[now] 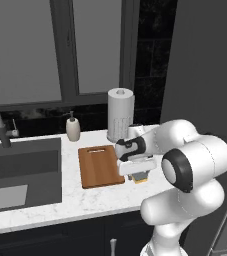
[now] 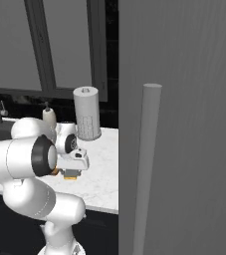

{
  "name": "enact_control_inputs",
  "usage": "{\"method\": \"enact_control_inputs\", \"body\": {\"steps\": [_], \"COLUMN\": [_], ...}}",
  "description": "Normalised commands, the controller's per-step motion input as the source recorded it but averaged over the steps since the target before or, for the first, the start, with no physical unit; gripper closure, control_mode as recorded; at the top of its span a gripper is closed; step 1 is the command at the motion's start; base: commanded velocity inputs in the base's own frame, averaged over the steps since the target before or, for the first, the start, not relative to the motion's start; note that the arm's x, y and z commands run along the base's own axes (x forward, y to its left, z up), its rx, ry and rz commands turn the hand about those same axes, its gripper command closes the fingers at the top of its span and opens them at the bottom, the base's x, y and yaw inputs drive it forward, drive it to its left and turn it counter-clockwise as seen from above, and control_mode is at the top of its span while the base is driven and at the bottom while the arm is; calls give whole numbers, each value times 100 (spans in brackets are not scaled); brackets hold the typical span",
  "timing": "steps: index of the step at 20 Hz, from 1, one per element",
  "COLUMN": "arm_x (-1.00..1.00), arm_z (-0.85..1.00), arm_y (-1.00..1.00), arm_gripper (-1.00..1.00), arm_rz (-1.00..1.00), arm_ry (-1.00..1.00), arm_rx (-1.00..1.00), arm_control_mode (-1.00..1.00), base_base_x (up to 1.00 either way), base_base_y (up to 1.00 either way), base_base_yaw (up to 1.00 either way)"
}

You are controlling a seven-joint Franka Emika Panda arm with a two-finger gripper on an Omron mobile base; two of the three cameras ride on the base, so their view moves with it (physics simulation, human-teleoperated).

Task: Pick up the sponge from the counter and clean the cutting board by briefly scrubbing or pressing down on the cutting board. Once finished, release the sponge.

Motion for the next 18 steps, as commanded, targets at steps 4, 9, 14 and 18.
{"method": "enact_control_inputs", "body": {"steps": [4,9,14,18], "arm_x": [0,6,-10,-25], "arm_z": [-49,-32,-7,35], "arm_y": [11,1,-2,-9], "arm_gripper": [100,100,100,100], "arm_rz": [0,0,0,0], "arm_ry": [0,0,0,-1], "arm_rx": [0,0,0,0], "arm_control_mode": [-100,-100,-100,-100], "base_base_x": [0,0,0,0], "base_base_y": [0,0,0,0], "base_base_yaw": [0,0,0,0]}}
